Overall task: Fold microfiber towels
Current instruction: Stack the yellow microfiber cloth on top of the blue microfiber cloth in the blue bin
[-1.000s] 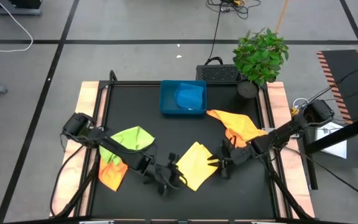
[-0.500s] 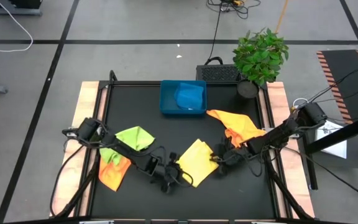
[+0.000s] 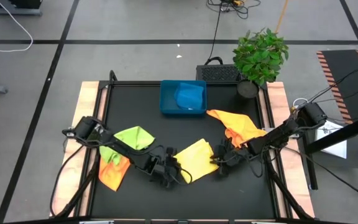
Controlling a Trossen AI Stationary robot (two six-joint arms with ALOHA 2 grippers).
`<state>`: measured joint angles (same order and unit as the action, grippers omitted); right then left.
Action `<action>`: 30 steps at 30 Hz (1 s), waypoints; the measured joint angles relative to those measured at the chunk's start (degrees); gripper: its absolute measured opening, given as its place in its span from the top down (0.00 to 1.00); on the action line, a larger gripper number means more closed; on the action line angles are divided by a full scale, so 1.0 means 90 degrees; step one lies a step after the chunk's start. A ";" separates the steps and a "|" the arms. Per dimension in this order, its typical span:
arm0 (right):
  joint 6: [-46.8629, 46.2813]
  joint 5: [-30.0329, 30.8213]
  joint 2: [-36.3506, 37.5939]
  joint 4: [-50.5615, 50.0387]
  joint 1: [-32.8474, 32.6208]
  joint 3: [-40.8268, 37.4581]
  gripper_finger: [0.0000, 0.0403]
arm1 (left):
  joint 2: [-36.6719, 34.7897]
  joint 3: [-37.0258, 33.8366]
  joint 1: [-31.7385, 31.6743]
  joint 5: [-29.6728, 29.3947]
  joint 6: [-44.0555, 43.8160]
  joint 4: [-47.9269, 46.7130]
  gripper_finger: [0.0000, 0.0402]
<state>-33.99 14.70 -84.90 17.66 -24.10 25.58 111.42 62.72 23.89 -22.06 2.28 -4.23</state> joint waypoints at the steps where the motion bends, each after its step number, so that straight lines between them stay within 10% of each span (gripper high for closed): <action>1: 0.0072 0.0000 0.0000 0.0154 -0.0043 0.0000 0.76 | -0.0080 0.0001 0.0039 -0.0022 0.0020 0.0086 0.72; 30: 0.0975 0.0022 0.0005 0.1258 -0.0126 0.0010 0.76 | 0.0280 0.0189 0.0693 0.0395 0.1671 0.1820 0.72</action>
<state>-25.21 14.90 -84.86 28.98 -25.23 25.67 113.94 64.42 30.13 -18.51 17.32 12.16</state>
